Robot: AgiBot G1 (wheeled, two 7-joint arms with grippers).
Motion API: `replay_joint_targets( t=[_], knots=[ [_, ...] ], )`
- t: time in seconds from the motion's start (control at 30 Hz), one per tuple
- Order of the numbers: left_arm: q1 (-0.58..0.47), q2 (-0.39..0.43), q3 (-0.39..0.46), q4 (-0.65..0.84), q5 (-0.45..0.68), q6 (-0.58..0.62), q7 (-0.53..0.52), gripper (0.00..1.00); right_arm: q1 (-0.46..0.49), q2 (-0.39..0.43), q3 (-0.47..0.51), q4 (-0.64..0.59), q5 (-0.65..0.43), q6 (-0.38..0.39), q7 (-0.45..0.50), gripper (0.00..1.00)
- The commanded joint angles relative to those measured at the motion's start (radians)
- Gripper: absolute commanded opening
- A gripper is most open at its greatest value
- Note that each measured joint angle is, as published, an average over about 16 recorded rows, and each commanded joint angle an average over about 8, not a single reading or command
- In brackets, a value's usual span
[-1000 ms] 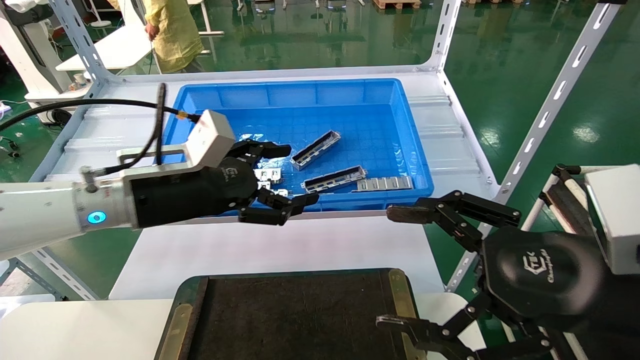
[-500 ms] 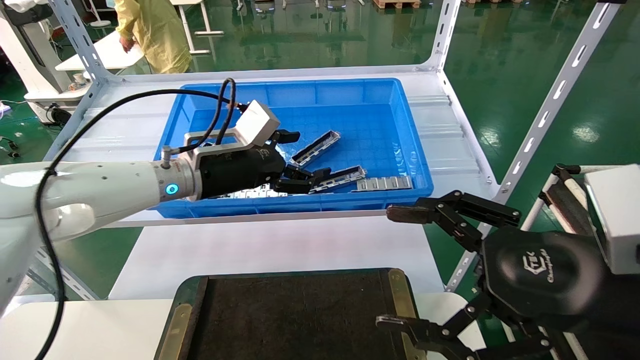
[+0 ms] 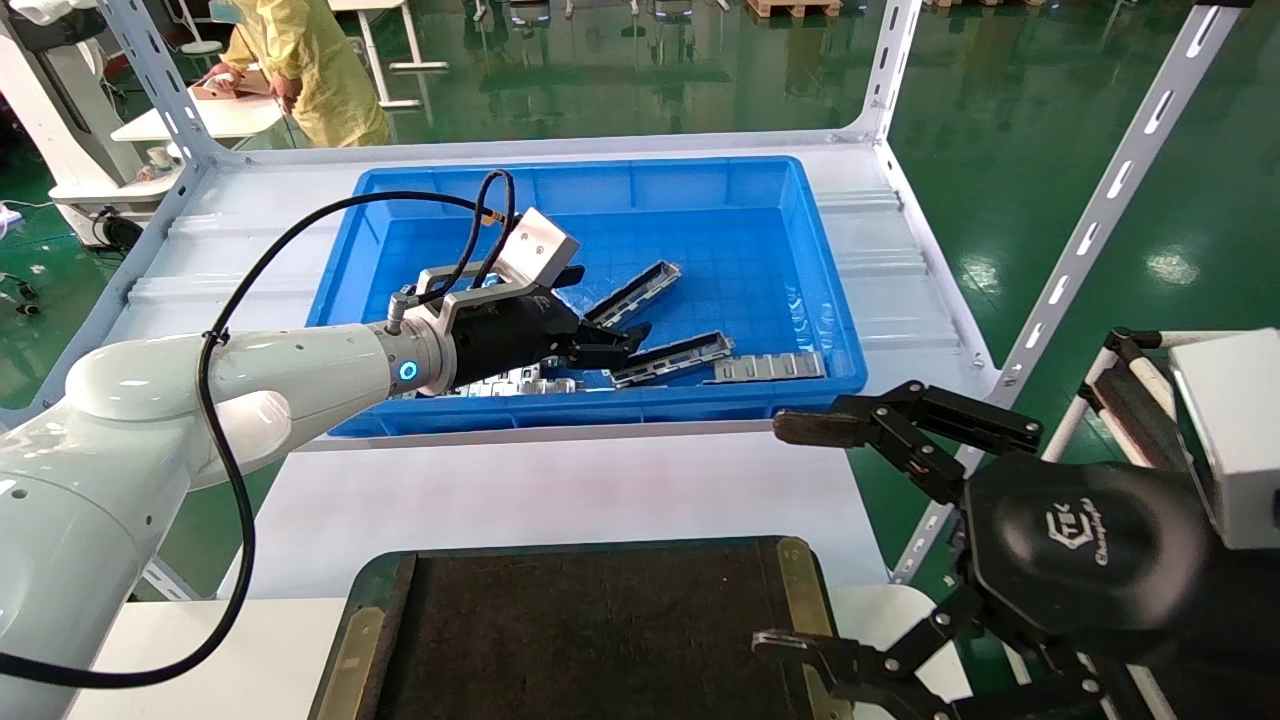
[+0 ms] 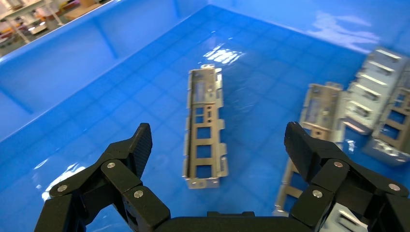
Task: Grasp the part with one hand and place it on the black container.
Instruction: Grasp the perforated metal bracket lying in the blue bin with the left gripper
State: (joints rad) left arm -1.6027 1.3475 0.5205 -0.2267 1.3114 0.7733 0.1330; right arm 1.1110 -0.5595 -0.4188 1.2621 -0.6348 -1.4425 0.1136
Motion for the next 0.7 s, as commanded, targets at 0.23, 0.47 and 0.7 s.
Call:
replay_joint_targets(
  t=[0.23,0.47,0.7],
  knots=[
    [-0.001,0.017,0.025,0.029,-0.029,-0.048,0.007,0.78,0.0,0.0,0.0,0.0,0.0,0.0,0.0,0.96],
    [0.006,0.018,0.069,0.015,-0.055,-0.075,-0.032,0.0,0.0,0.0,0.0,0.0,0.0,0.0,0.0,0.11],
    [0.015,0.017,0.112,-0.005,-0.085,-0.095,-0.063,0.0,0.0,0.0,0.0,0.0,0.0,0.0,0.0,0.0]
  ],
)
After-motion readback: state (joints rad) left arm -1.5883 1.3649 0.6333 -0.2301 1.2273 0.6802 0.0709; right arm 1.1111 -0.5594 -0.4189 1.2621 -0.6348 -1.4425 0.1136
